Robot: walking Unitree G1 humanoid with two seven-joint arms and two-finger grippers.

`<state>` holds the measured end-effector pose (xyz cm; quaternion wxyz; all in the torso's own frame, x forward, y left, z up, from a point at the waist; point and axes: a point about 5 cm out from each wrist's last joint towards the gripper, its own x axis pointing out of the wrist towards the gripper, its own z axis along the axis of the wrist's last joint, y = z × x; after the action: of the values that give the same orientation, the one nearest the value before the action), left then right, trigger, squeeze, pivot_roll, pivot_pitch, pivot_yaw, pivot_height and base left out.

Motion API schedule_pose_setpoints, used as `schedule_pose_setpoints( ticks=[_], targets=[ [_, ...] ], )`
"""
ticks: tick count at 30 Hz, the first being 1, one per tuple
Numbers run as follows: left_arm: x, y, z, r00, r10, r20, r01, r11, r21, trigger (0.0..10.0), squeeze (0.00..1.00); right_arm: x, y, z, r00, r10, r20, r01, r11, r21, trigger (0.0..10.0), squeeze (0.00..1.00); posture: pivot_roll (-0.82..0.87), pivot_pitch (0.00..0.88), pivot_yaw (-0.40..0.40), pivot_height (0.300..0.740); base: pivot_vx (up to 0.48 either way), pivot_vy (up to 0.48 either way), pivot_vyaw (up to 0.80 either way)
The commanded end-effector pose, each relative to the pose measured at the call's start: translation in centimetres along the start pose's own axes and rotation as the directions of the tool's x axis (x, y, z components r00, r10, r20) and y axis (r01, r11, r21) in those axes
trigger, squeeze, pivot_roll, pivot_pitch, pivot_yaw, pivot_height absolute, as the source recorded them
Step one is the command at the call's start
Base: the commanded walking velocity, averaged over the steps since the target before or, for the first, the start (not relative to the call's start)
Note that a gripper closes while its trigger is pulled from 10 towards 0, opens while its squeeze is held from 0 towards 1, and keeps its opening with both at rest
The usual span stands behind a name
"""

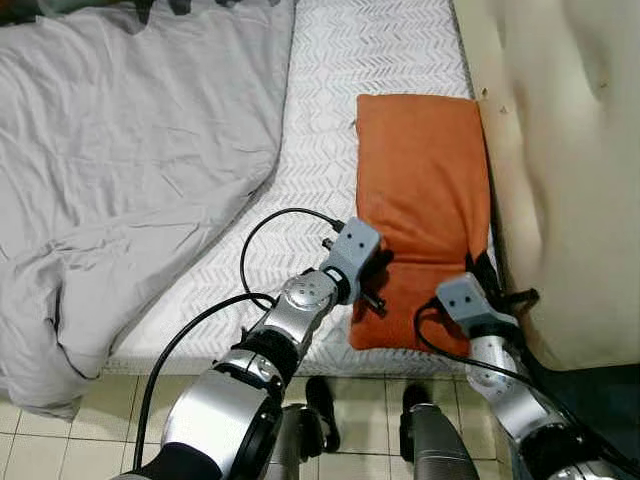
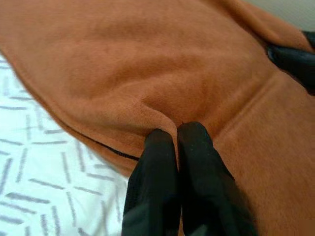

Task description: Clean up the room

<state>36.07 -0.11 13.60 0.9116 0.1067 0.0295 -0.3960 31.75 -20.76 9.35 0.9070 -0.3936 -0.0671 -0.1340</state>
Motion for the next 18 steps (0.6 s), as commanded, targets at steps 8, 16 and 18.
schedule_pose_setpoints(
  ticks=[8,16,18],
  targets=[
    [0.9,-1.3,1.6,0.998,-0.045,0.033,0.039,0.986,0.161,10.0,0.0,-1.8,-1.5,-4.2,0.957,-0.145,-0.252,0.149,0.989,-0.005,10.0,0.0,-0.26,0.529,0.192,0.74,0.0,0.0,0.0],
    [1.2,-1.6,4.5,0.983,-0.046,0.179,-0.057,0.846,0.53,10.0,0.0,-2.3,-0.2,-4.0,0.914,-0.179,-0.364,0.246,0.959,0.143,10.0,0.0,-0.26,0.519,0.195,0.74,0.0,0.0,0.0],
    [1.0,-1.5,4.4,0.979,-0.028,0.203,-0.089,0.834,0.544,10.0,0.0,-2.1,0.0,-3.5,0.916,-0.192,-0.351,0.254,0.957,0.141,10.0,0.0,-0.25,0.522,0.192,0.74,0.0,0.0,0.0]
  ],
)
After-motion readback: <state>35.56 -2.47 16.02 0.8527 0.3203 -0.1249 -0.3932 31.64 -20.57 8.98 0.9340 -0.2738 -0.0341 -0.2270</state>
